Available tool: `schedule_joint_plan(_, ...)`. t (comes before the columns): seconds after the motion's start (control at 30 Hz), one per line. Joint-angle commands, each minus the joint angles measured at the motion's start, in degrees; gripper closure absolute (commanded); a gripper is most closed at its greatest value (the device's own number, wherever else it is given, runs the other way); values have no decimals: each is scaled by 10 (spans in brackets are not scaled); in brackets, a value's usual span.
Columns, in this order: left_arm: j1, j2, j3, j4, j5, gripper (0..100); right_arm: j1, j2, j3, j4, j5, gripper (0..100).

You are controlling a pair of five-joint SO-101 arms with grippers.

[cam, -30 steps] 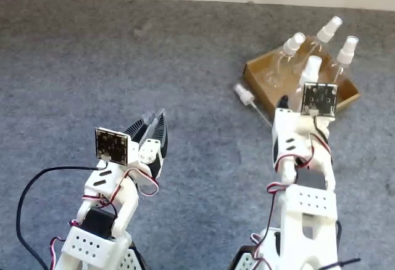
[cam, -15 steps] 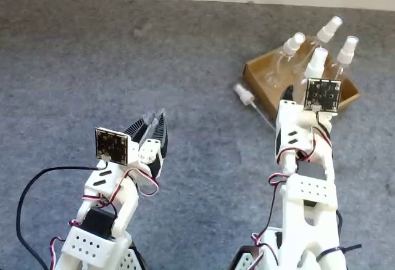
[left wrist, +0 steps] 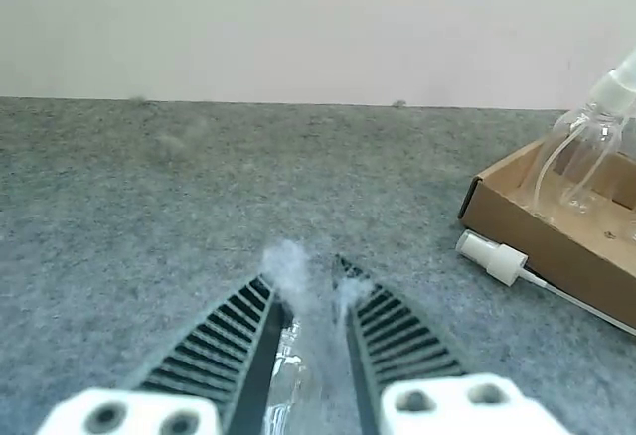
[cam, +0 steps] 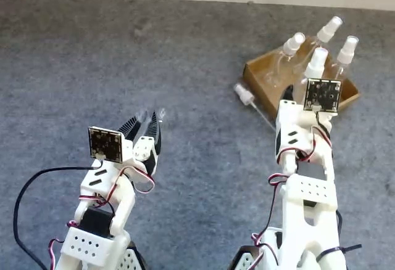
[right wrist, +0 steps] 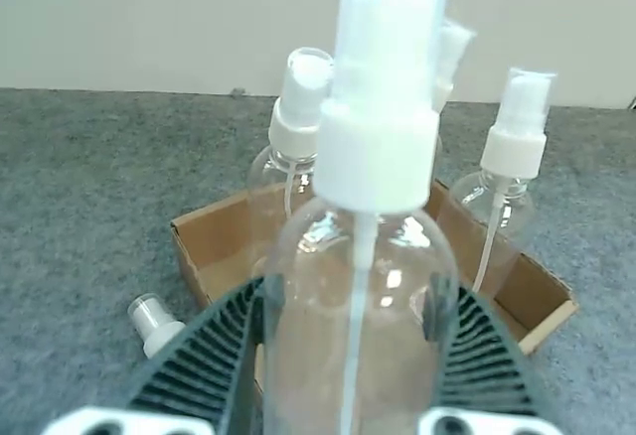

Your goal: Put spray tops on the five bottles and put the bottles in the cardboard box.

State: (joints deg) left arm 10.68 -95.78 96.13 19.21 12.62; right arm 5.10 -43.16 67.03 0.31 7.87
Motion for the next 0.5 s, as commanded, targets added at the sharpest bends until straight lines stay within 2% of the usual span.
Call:
schedule_joint_plan(0.0,-7,-2,14,-1,-5,966,7,-2,-3,-16,6,839)
schedule_joint_plan(0.33,-7,-2,14,-1,-5,966,6,-1,-5,-22,3,841)
schedule_joint_plan(0.47,-7,-2,14,0,-5,966,7,-1,-2,-120,3,842)
